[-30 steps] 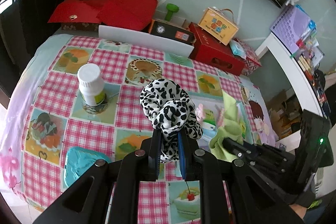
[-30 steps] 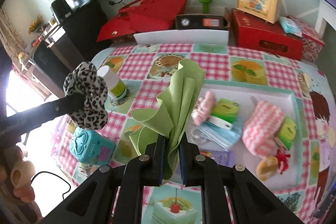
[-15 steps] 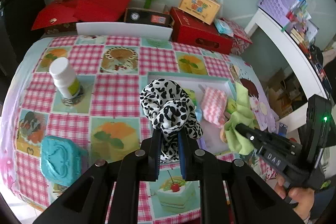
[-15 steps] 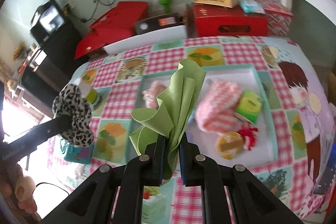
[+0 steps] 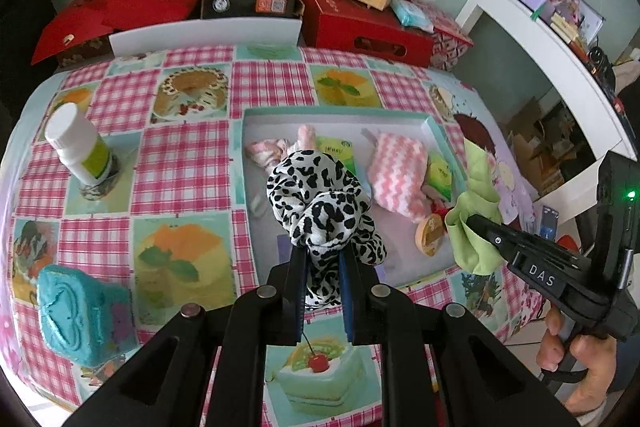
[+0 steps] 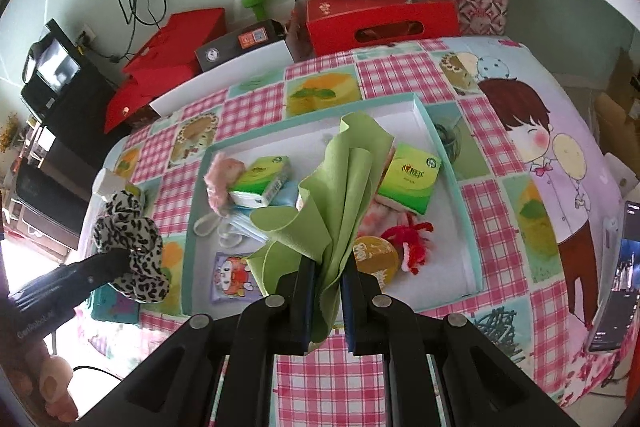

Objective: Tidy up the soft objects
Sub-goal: 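Lift and carry the green cloth and leopard scrunchie over the tray with both grippers, then open both grippers to drop the scrunchie and green cloth into the tray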

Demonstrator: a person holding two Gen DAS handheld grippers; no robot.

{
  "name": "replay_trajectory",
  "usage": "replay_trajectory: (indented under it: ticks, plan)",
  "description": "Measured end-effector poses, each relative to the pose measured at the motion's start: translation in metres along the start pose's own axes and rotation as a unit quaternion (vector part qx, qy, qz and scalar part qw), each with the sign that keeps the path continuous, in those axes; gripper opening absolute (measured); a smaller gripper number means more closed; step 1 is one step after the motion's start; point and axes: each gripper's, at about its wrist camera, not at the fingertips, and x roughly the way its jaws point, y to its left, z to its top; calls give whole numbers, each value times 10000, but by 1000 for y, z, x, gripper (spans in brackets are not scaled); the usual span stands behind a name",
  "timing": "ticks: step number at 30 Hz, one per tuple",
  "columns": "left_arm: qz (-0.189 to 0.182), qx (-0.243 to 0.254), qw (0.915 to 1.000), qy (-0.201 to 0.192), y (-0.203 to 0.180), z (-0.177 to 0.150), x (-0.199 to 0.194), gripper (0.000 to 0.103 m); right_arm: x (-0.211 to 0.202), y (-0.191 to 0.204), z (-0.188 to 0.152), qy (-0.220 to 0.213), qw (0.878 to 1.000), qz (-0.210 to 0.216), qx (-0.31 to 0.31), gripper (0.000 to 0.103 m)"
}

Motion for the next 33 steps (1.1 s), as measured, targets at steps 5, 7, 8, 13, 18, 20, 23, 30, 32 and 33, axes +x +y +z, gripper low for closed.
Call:
replay_trajectory:
  ticks: [5, 7, 8, 13, 18, 20, 23, 30, 32, 33]
  plan:
    - [-20, 16, 9997, 225, 0, -2, 25, 15, 16, 8, -1, 166, 9998, 47, -130, 13]
    - [-42, 9, 9996, 286, 1, -3, 33, 15, 23, 13, -2, 242, 9995, 59, -207, 13]
    - [-52, -6, 9995, 310, 2, -3, 37, 15, 27, 16, -2, 278, 9993, 69, -247, 13]
    - [-76, -67, 9992, 375, 6, -1, 52, 15, 42, 26, -3, 436, 9983, 78, -391, 13]
    - [-93, -85, 9992, 392, 11, 4, 63, 15, 57, 33, -3, 585, 9971, 51, -483, 13]
    - [-92, -88, 9991, 393, 11, 4, 63, 15, 61, 34, -3, 625, 9968, 41, -497, 13]
    - [-99, -109, 9991, 407, 14, 7, 72, 15, 68, 35, -3, 677, 9963, 22, -533, 13]
    - [-124, -194, 9987, 454, 22, 11, 88, 16, 80, 38, -1, 745, 9955, -33, -592, 13]
    - [-137, -234, 9985, 469, 23, 12, 90, 16, 82, 38, 0, 758, 9953, -51, -604, 14]
    - [-150, -256, 9984, 481, 25, 12, 90, 16, 83, 39, 1, 760, 9952, -62, -617, 14]
